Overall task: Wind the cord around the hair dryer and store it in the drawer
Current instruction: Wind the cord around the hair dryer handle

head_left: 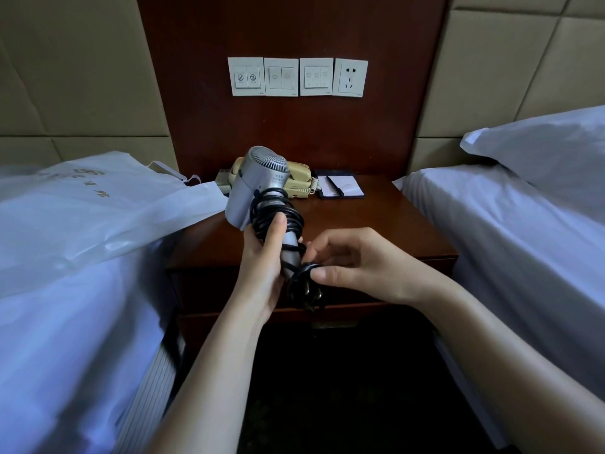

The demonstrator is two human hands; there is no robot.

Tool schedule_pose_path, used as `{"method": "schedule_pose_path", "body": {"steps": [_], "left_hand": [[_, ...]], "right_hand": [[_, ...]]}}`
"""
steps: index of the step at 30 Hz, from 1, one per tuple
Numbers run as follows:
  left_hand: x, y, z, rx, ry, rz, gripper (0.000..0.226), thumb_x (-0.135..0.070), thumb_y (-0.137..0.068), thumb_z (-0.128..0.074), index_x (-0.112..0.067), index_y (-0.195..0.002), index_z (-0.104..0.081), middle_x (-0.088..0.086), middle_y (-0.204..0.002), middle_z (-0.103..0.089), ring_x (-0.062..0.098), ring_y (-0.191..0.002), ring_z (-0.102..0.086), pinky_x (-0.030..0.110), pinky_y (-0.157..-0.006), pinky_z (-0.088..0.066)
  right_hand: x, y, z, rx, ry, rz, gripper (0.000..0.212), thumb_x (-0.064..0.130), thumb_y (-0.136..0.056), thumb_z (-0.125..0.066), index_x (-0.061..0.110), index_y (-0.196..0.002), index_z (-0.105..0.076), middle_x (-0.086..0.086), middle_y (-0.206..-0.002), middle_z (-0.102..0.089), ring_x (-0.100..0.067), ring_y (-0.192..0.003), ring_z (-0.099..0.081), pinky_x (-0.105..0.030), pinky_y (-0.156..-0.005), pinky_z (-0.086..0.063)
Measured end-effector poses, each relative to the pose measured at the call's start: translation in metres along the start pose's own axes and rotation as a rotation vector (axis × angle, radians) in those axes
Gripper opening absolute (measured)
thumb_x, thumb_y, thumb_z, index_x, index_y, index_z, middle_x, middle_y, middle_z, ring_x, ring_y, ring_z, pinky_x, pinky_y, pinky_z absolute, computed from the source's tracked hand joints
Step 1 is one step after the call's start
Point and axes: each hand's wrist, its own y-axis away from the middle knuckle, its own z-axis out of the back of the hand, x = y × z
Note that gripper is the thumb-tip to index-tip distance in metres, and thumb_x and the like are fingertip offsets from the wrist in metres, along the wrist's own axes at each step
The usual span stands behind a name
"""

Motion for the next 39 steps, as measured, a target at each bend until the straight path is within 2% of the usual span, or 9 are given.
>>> {"method": "schedule_pose_path", "body": {"steps": [6, 12, 16, 19, 24, 28, 32, 37, 39], "left_hand": [[-0.002, 0.001, -0.002, -0.016, 0.034, 0.011, 0.028, -0.03, -0.095, -0.049, -0.02, -0.121, -0.047, 0.006, -0.089, -0.063, 0.012, -0.065, -0.066, 0.024, -0.054, -0.056], [-0.004, -0.001, -0.004, 0.032, 0.14, 0.05, 0.02, -0.03, -0.097, -0.046, -0.02, -0.112, -0.052, 0.008, -0.089, -0.061, 0.018, -0.072, -0.062, 0.032, -0.063, -0.055], [-0.003, 0.0, -0.008, 0.016, 0.126, 0.025, 0.03, -0.026, -0.096, -0.048, -0.015, -0.124, -0.047, 0.008, -0.093, -0.061, 0.02, -0.077, -0.062, 0.031, -0.062, -0.057], [-0.004, -0.002, -0.005, 0.029, 0.14, 0.027, 0.023, -0.03, -0.095, -0.048, -0.016, -0.113, -0.052, 0.008, -0.088, -0.06, 0.02, -0.076, -0.061, 0.034, -0.066, -0.055], [-0.001, -0.005, 0.002, -0.014, 0.26, 0.161, 0.051, -0.043, -0.093, -0.047, -0.005, -0.126, -0.052, 0.011, -0.086, -0.059, 0.019, -0.074, -0.06, 0.028, -0.062, -0.055], [0.001, -0.008, 0.004, -0.127, 0.285, 0.1, 0.047, -0.039, -0.093, -0.049, -0.007, -0.128, -0.05, 0.01, -0.094, -0.057, 0.017, -0.073, -0.059, 0.026, -0.057, -0.055], [0.0, -0.011, 0.007, -0.206, 0.238, -0.057, 0.046, -0.028, -0.096, -0.049, -0.009, -0.137, -0.038, 0.006, -0.085, -0.058, 0.007, -0.05, -0.061, 0.021, -0.047, -0.051], [0.002, -0.011, 0.009, -0.258, 0.123, -0.103, 0.066, -0.045, -0.082, -0.063, -0.014, -0.135, -0.039, 0.018, -0.118, -0.06, 0.031, -0.089, -0.067, 0.042, -0.078, -0.057], [0.004, -0.011, 0.008, -0.245, 0.106, -0.099, 0.058, -0.041, -0.087, -0.059, -0.015, -0.134, -0.039, 0.014, -0.102, -0.063, 0.028, -0.079, -0.069, 0.038, -0.069, -0.058]], "right_hand": [[-0.004, 0.0, -0.004, -0.022, 0.021, 0.024, 0.006, 0.011, -0.088, -0.06, 0.011, -0.093, -0.063, 0.001, -0.083, -0.065, -0.007, -0.078, -0.06, -0.02, -0.074, -0.049], [-0.008, -0.004, -0.017, -0.216, 0.036, 0.095, 0.011, 0.01, -0.088, -0.06, 0.013, -0.079, -0.057, 0.005, -0.069, -0.061, 0.002, -0.062, -0.058, -0.01, -0.062, -0.043], [-0.014, -0.008, -0.026, -0.353, 0.067, 0.07, 0.013, 0.011, -0.087, -0.064, 0.012, -0.075, -0.057, 0.002, -0.065, -0.063, -0.009, -0.059, -0.061, -0.017, -0.057, -0.046], [-0.015, -0.011, -0.031, -0.413, 0.027, 0.068, 0.016, 0.014, -0.085, -0.066, 0.017, -0.073, -0.057, 0.004, -0.062, -0.063, -0.007, -0.057, -0.059, -0.016, -0.057, -0.044], [-0.018, -0.016, -0.037, -0.479, 0.109, 0.088, 0.015, 0.019, -0.083, -0.067, 0.016, -0.072, -0.058, 0.009, -0.064, -0.057, -0.003, -0.059, -0.049, -0.02, -0.058, -0.041], [-0.011, -0.013, -0.029, -0.394, 0.143, 0.009, 0.012, 0.011, -0.088, -0.061, 0.016, -0.081, -0.069, -0.003, -0.069, -0.067, -0.012, -0.056, -0.059, -0.022, -0.056, -0.048], [0.002, -0.006, -0.015, -0.247, 0.055, -0.033, 0.022, 0.011, -0.095, -0.051, 0.01, -0.099, -0.072, -0.015, -0.088, -0.073, -0.023, -0.077, -0.07, -0.03, -0.071, -0.059], [0.003, -0.004, -0.007, -0.248, 0.117, -0.162, 0.033, 0.027, -0.098, -0.044, 0.01, -0.104, -0.071, -0.011, -0.096, -0.072, -0.02, -0.089, -0.068, -0.032, -0.076, -0.059], [0.001, -0.005, -0.006, -0.226, 0.119, -0.213, 0.034, 0.029, -0.097, -0.044, 0.009, -0.104, -0.071, -0.013, -0.096, -0.071, -0.02, -0.087, -0.068, -0.034, -0.076, -0.059]]}}
